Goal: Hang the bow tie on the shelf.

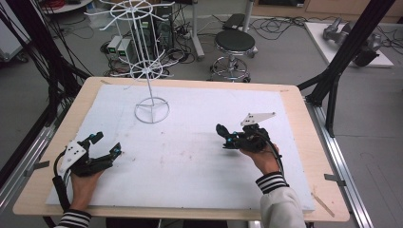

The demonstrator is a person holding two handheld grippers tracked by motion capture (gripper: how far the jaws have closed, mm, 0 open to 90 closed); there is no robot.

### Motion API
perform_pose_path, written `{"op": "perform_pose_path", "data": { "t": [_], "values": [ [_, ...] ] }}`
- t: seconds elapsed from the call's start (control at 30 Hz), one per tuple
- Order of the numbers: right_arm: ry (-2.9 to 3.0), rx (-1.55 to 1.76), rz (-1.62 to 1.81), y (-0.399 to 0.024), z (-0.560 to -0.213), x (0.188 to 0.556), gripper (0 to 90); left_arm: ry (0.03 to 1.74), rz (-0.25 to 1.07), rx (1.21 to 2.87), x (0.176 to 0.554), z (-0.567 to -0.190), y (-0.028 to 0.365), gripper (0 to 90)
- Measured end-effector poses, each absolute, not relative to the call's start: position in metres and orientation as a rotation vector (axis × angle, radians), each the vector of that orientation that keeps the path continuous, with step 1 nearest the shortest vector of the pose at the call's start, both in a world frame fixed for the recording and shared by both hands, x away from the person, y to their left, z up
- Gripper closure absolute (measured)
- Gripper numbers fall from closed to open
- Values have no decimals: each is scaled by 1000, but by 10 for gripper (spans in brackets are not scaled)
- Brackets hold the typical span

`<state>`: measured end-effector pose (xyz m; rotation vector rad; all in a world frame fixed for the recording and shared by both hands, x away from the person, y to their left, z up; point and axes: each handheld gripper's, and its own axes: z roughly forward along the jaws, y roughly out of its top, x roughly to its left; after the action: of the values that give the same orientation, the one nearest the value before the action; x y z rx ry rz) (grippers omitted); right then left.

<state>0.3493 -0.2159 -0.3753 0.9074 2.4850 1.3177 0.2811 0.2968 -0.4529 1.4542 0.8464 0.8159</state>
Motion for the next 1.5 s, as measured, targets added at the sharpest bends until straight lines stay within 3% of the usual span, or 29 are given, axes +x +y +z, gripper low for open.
{"op": "perform_pose_path", "data": {
  "t": [0.4,1.5],
  "values": [
    [2297,861,1546,-208,-365,348,859,846,815,1457,281,-453,297,190],
    [2065,780,1645,-172,-331,371,859,842,811,1466,282,-453,296,192]
  ]
}}
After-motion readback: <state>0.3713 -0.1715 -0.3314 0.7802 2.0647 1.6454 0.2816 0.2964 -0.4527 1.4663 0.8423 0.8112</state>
